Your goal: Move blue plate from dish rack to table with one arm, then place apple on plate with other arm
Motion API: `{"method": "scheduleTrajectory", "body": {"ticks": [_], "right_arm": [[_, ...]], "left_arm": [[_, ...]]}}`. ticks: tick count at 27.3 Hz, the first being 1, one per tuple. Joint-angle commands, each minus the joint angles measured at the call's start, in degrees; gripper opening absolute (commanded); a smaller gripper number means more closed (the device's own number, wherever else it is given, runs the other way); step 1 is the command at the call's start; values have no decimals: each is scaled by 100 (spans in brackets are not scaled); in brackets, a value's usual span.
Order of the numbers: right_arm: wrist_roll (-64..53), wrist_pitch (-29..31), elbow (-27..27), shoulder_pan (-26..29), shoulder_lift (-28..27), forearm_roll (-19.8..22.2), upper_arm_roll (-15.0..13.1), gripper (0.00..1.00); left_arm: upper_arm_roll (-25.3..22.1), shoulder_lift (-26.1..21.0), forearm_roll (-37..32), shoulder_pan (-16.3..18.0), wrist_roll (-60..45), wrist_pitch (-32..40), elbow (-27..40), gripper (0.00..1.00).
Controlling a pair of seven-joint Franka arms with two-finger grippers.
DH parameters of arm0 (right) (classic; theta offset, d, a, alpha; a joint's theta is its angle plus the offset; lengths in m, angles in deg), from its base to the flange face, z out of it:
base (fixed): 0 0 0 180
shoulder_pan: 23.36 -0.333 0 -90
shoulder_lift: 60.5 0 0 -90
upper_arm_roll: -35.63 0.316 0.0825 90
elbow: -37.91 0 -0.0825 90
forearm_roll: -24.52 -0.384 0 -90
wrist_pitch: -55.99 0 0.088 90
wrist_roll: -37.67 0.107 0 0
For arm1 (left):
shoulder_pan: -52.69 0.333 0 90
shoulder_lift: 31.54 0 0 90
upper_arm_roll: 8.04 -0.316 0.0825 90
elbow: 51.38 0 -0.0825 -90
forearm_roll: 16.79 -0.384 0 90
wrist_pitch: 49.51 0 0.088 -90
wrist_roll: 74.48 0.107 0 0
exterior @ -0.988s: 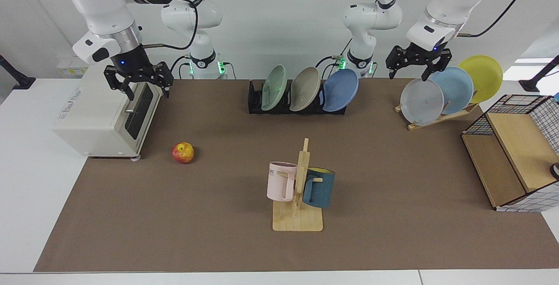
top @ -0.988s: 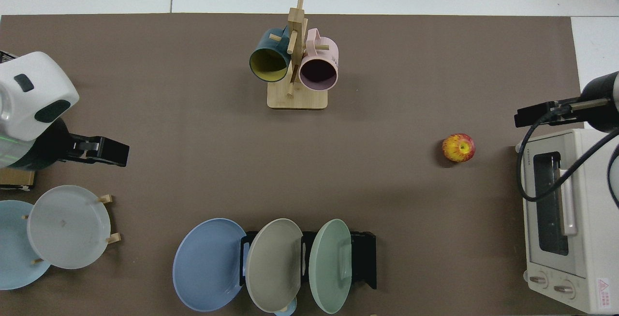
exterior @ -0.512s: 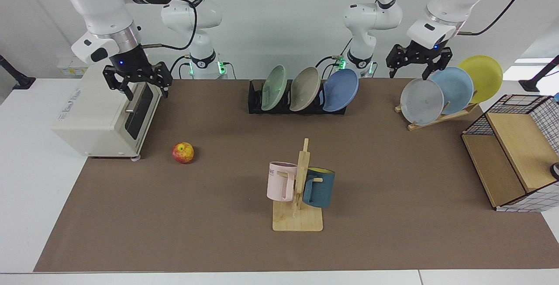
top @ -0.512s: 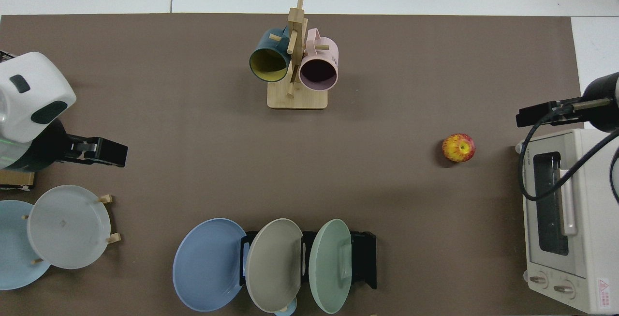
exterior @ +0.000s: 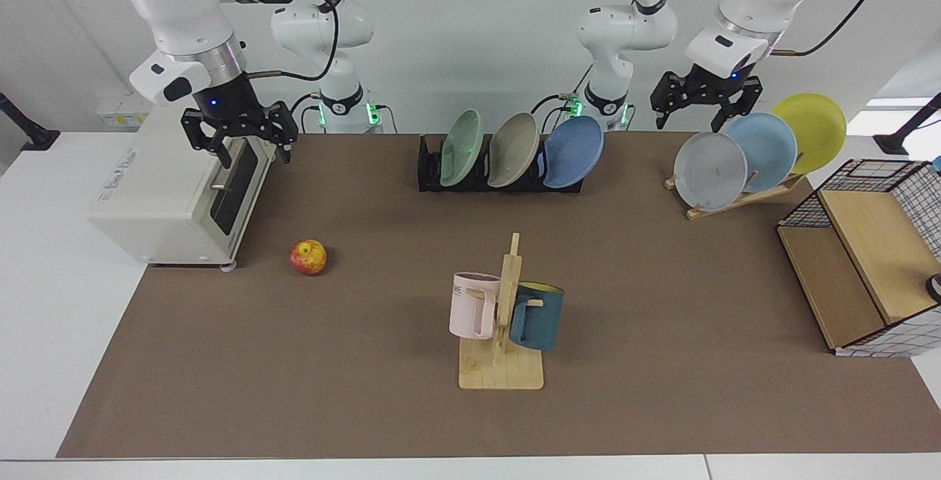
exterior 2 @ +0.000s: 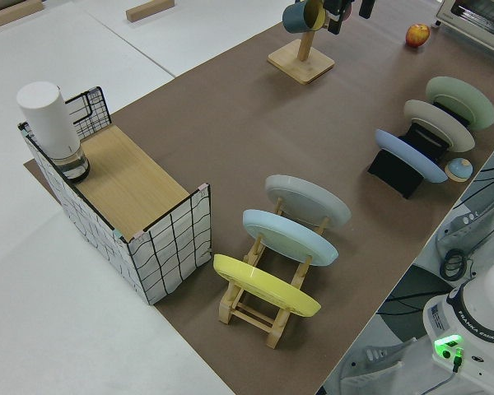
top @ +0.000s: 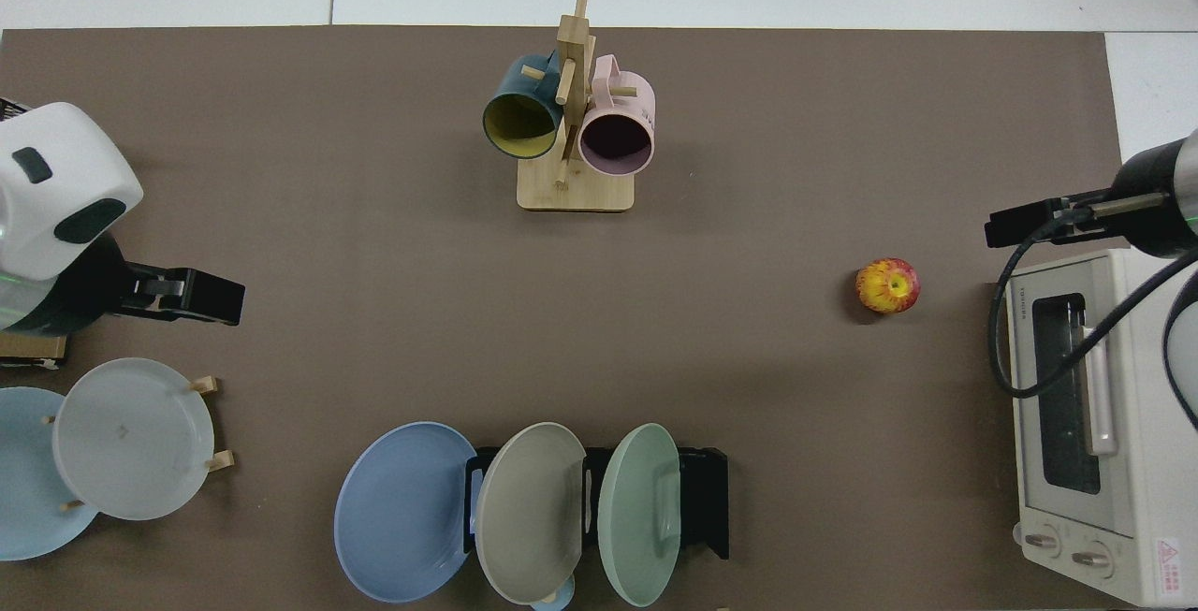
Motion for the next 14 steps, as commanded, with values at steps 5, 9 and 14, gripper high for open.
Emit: {"method": "scheduleTrajectory", "body": {"ticks": [5, 9, 14], "right_arm": [[161, 140, -81, -21, -54, -52, 11, 100], [214, 483, -160, -189, -125, -69, 2, 100], [206, 738, -212, -189, -406, -61, 2, 100]], "left_arm": [[16, 348, 57, 51, 59, -19, 505, 100], [16, 374, 92, 42, 85, -71, 654, 100], [24, 681, 136, 25, 103, -308, 1312, 100]]}}
